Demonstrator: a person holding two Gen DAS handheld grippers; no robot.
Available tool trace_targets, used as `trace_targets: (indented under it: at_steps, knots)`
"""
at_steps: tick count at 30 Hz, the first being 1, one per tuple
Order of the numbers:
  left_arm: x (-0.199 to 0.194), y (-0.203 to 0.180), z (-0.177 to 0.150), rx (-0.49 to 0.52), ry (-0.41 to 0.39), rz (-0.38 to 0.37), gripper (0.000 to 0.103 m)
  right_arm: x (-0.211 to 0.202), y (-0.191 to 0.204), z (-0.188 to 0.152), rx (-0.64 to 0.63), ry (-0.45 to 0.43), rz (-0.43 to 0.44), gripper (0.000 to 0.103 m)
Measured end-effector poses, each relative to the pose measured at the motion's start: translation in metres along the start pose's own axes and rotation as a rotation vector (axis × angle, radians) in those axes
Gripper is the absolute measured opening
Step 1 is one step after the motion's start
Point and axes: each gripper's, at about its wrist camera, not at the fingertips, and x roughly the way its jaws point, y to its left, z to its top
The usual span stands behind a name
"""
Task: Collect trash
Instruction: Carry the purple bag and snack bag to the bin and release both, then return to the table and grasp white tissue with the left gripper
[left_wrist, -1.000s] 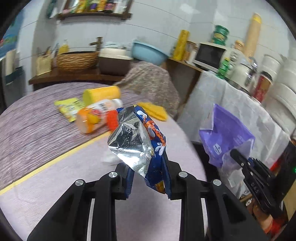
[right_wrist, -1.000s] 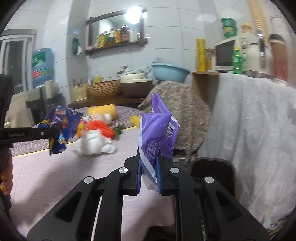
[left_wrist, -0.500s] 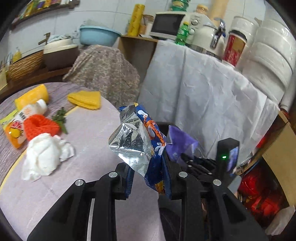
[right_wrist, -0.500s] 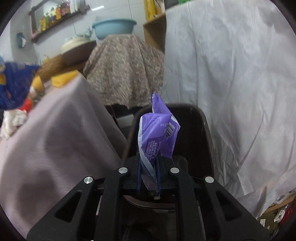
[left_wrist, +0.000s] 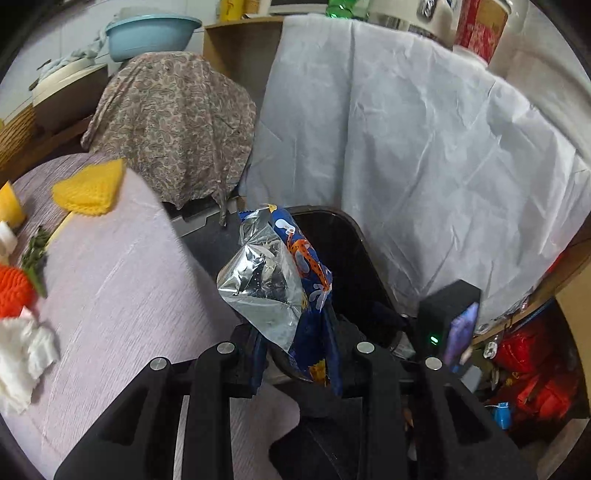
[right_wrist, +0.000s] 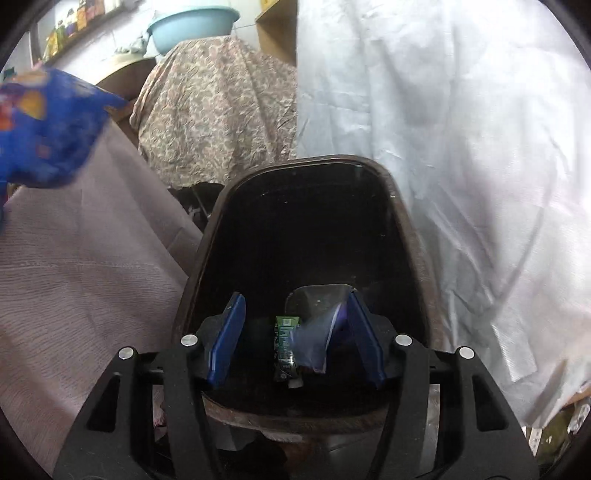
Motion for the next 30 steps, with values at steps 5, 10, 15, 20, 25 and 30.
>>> trace_targets:
  at_steps: [5,10,15,20,25,30]
  knots:
    - [0.042,-0.019,0.013,0.028,0.08,0.005,0.027,-0.032,-0.022,-0.007,0.047,-0.044,-0.042,0.071]
    - [0.086,-0.026,0.021,0.044,0.157,0.025,0.027,-0.058,-0.042,-0.012,0.093,-0.087,-0.087,0.074]
    - [0.114,-0.03,0.026,0.069,0.187,0.05,0.03,-0.071,-0.06,-0.014,0.134,-0.109,-0.092,0.079]
    - [0.117,-0.033,0.029,0.102,0.148,0.11,0.075,-0.073,-0.069,-0.018,0.168,-0.104,-0.081,0.079]
    - [0.087,-0.034,0.035,0.092,0.071,0.069,0.082,-0.075,-0.064,-0.019,0.154,-0.109,-0.073,0.079]
    - [0.053,-0.03,0.036,0.086,0.008,0.036,0.085,-0.081,-0.055,-0.018,0.132,-0.122,-0.058,0.079]
